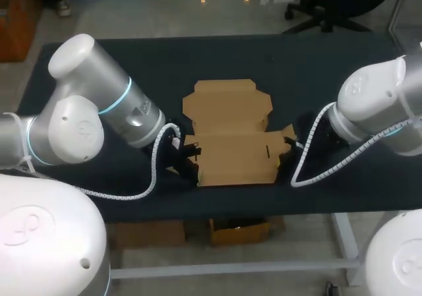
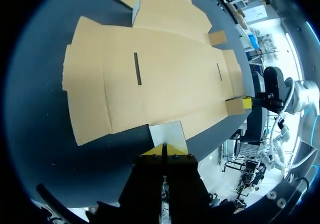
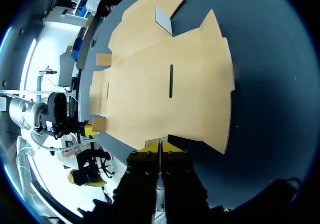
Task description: Assemble the packaging by folding the flat box into shape, placing the metal phone stand inside, and closing the box properly
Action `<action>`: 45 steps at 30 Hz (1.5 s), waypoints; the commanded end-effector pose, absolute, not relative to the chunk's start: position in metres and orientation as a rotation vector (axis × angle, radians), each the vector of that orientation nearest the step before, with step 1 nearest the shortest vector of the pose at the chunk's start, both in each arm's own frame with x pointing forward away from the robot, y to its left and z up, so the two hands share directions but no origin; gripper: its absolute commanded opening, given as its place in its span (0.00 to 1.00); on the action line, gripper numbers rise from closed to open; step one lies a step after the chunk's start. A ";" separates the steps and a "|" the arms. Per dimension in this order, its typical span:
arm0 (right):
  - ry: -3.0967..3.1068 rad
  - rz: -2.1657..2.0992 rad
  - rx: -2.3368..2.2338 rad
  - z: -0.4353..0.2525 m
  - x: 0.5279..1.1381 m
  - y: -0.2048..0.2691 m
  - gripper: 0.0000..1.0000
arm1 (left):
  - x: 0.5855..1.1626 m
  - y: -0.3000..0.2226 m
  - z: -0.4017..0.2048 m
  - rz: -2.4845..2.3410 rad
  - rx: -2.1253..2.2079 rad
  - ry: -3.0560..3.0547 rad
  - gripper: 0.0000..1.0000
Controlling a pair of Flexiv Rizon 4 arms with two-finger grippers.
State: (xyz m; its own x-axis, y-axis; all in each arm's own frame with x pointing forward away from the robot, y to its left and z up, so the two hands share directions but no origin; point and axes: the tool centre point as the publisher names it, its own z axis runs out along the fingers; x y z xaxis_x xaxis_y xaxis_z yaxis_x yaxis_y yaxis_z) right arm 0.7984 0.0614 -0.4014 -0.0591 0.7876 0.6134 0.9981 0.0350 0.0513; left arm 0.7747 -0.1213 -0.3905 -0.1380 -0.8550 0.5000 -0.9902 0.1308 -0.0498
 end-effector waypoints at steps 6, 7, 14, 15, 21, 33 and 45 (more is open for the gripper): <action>-1.926 -0.629 -1.786 -0.404 0.801 0.073 0.00 | 0.777 -0.131 -0.395 0.514 1.781 -2.077 0.00; -1.928 -0.627 -1.785 -0.404 0.801 0.074 0.00 | 0.777 -0.131 -0.395 0.513 1.780 -2.078 0.00; -1.936 -0.602 -1.788 -0.407 0.797 0.078 0.00 | 0.778 -0.134 -0.396 0.512 1.778 -2.084 0.00; -1.935 -0.599 -1.788 -0.408 0.796 0.078 0.00 | 0.778 -0.134 -0.397 0.512 1.778 -2.085 0.00; -1.930 -0.579 -1.790 -0.414 0.793 0.081 0.00 | 0.780 -0.137 -0.401 0.538 1.769 -2.090 0.00; -1.948 -0.545 -1.830 -0.422 0.790 0.085 0.00 | 0.784 -0.147 -0.410 0.556 1.788 -2.120 0.00; -1.955 -0.499 -1.892 -0.431 0.790 0.086 0.00 | 0.785 -0.149 -0.425 0.531 1.858 -2.109 0.00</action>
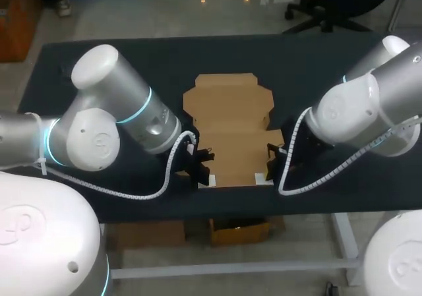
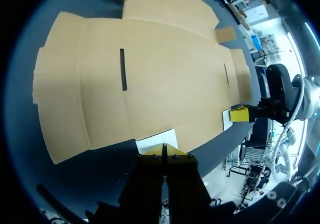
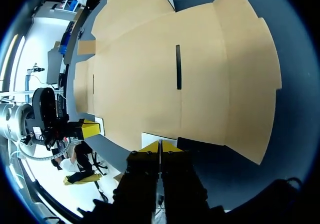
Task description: Assemble the packaging by folding the flat box into shape, placing the metal phone stand inside, and closing the box properly
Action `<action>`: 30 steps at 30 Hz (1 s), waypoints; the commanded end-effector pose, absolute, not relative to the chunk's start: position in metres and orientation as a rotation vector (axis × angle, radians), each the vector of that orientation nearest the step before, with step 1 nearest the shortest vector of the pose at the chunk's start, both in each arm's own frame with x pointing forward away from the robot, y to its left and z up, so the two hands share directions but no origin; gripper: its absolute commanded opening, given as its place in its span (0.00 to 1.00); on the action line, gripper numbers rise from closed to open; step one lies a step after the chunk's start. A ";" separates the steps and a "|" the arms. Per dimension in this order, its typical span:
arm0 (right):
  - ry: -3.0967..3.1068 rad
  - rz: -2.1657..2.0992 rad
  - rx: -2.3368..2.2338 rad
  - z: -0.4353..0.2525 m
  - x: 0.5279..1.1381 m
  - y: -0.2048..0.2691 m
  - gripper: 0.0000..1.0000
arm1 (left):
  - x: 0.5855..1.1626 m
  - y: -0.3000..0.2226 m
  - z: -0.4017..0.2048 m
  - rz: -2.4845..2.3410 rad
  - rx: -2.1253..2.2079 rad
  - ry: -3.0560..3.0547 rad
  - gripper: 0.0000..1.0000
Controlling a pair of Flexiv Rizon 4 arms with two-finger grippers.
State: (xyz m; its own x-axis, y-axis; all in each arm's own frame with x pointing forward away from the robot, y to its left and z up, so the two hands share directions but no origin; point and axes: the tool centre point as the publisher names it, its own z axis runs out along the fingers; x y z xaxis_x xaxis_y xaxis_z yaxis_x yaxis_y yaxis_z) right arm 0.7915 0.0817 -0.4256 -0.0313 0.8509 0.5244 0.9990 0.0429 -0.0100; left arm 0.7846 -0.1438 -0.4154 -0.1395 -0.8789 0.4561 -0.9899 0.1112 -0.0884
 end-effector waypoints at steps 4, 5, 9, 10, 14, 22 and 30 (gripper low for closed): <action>-1.944 -0.534 -1.906 -0.426 0.788 0.080 0.00 | 0.782 -0.146 -0.418 0.530 1.871 -2.110 0.00; -1.943 -0.563 -1.893 -0.422 0.788 0.078 0.00 | 0.781 -0.146 -0.415 0.530 1.877 -2.115 0.00; -1.932 -0.658 -1.863 -0.404 0.788 0.062 0.00 | 0.778 -0.142 -0.401 0.538 1.893 -2.132 0.00; -1.927 -0.674 -1.873 -0.400 0.789 0.057 0.00 | 0.778 -0.140 -0.398 0.539 1.893 -2.131 0.00; -1.912 -0.748 -1.840 -0.385 0.789 0.043 0.00 | 0.782 -0.131 -0.386 0.562 1.889 -2.124 0.00; -1.878 -0.881 -1.738 -0.364 0.802 0.012 0.00 | 0.799 -0.112 -0.366 0.572 1.874 -2.120 0.00; -1.831 -0.937 -1.719 -0.352 0.827 -0.013 0.48 | 0.823 -0.095 -0.351 0.586 1.892 -2.121 1.00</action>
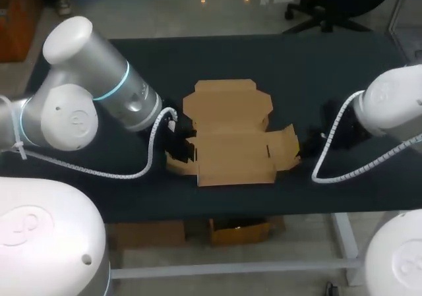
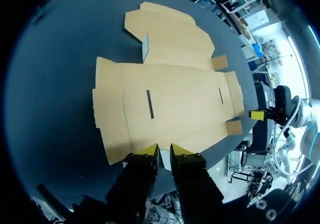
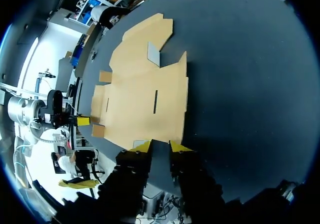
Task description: Assemble the packaging by folding the flat box into shape, placing the metal phone stand inside, and closing the box properly
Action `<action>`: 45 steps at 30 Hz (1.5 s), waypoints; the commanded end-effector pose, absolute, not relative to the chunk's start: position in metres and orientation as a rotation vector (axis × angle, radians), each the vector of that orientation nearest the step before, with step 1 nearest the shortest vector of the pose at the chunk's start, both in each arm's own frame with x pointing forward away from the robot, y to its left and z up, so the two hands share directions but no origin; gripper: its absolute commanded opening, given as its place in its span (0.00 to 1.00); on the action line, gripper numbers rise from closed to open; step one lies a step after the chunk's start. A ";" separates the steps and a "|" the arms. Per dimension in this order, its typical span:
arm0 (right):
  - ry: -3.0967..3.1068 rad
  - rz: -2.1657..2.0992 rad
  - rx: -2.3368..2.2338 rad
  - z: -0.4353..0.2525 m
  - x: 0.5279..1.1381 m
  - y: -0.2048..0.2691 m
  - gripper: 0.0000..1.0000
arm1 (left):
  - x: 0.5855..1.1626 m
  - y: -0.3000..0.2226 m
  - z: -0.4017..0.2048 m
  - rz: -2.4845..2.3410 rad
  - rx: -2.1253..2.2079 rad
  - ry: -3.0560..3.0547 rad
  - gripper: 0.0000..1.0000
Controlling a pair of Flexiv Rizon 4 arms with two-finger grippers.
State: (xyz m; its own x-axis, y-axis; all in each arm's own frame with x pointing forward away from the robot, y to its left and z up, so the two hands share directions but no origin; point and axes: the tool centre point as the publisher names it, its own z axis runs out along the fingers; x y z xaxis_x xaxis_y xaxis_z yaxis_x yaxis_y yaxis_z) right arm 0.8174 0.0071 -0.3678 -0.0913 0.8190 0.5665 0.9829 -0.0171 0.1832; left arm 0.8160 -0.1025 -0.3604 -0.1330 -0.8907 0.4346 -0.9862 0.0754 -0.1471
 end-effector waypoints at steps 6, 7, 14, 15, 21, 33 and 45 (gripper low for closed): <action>-1.812 -0.975 -1.698 -0.346 0.854 -0.028 1.00 | 0.844 -0.087 -0.341 0.592 1.905 -2.121 1.00; -1.812 -0.992 -1.680 -0.345 0.859 -0.029 1.00 | 0.847 -0.085 -0.339 0.593 1.905 -2.123 1.00; -1.792 -1.030 -1.646 -0.337 0.886 -0.034 1.00 | 0.867 -0.077 -0.327 0.628 1.887 -2.129 1.00; -1.784 -1.038 -1.646 -0.335 0.890 -0.036 1.00 | 0.869 -0.076 -0.325 0.632 1.880 -2.131 1.00; -1.805 -1.057 -1.549 -0.327 0.902 -0.037 1.00 | 0.883 -0.071 -0.317 0.604 1.828 -2.160 1.00; -1.805 -1.057 -1.549 -0.327 0.902 -0.037 1.00 | 0.883 -0.071 -0.317 0.604 1.828 -2.160 1.00; -1.769 -1.092 -1.509 -0.326 0.929 -0.027 1.00 | 0.900 -0.082 -0.310 0.693 1.760 -2.181 1.00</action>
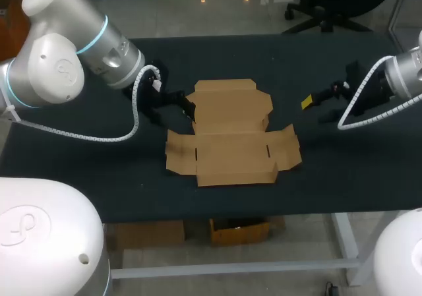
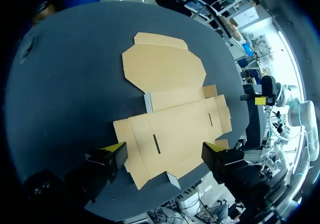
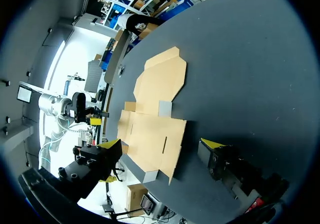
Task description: Assemble the packaging by folding the flat box into shape, placing the metal phone stand inside, and closing the box properly
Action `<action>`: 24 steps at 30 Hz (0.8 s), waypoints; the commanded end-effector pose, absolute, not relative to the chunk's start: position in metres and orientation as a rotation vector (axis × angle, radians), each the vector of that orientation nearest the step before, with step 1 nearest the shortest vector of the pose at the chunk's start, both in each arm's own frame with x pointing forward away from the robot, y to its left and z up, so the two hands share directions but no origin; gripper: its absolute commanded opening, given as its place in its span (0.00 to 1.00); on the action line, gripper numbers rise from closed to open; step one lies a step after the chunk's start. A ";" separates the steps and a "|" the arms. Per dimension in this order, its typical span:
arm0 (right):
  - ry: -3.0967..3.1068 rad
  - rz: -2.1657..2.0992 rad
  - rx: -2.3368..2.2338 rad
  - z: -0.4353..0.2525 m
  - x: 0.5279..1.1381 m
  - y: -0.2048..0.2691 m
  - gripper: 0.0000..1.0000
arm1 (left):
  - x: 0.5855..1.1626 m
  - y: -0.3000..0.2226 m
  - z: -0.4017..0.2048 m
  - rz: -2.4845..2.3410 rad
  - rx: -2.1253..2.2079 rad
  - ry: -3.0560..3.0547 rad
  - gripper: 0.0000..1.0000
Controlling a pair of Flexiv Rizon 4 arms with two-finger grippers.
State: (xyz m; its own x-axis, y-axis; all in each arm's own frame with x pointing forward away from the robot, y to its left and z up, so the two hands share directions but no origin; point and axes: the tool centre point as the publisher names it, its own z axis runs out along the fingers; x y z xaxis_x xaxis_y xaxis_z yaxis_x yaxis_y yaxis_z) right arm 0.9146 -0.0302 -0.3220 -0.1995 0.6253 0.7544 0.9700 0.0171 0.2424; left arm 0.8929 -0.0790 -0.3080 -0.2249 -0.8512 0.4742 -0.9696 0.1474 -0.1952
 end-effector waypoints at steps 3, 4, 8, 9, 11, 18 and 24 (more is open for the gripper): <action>-1.757 -1.078 -1.522 -0.326 0.938 -0.023 1.00 | 0.907 -0.085 -0.307 0.701 1.750 -2.190 1.00; -1.745 -1.073 -1.534 -0.327 0.942 -0.024 1.00 | 0.909 -0.085 -0.306 0.708 1.744 -2.194 1.00; -1.712 -1.041 -1.602 -0.331 0.954 -0.021 1.00 | 0.917 -0.085 -0.303 0.736 1.741 -2.199 1.00; -1.700 -1.033 -1.625 -0.332 0.958 -0.021 1.00 | 0.920 -0.085 -0.303 0.739 1.745 -2.199 1.00; -1.677 -1.038 -1.631 -0.334 0.962 -0.021 1.00 | 0.924 -0.084 -0.302 0.748 1.749 -2.194 1.00; -1.633 -1.063 -1.673 -0.337 0.970 -0.011 1.00 | 0.938 -0.081 -0.301 0.767 1.766 -2.180 1.00; -1.636 -1.085 -1.690 -0.342 0.970 -0.003 1.00 | 0.951 -0.077 -0.298 0.780 1.783 -2.164 1.00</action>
State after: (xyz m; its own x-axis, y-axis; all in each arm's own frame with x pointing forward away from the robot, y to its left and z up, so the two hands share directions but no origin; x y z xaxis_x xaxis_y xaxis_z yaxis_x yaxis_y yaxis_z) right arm 0.9713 -0.0046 -0.3383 -0.0614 0.5466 0.8351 0.9833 -0.1104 0.1446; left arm 0.9447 -0.0772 -0.2974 -0.2349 -0.8367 0.4947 -0.9585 0.1148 -0.2609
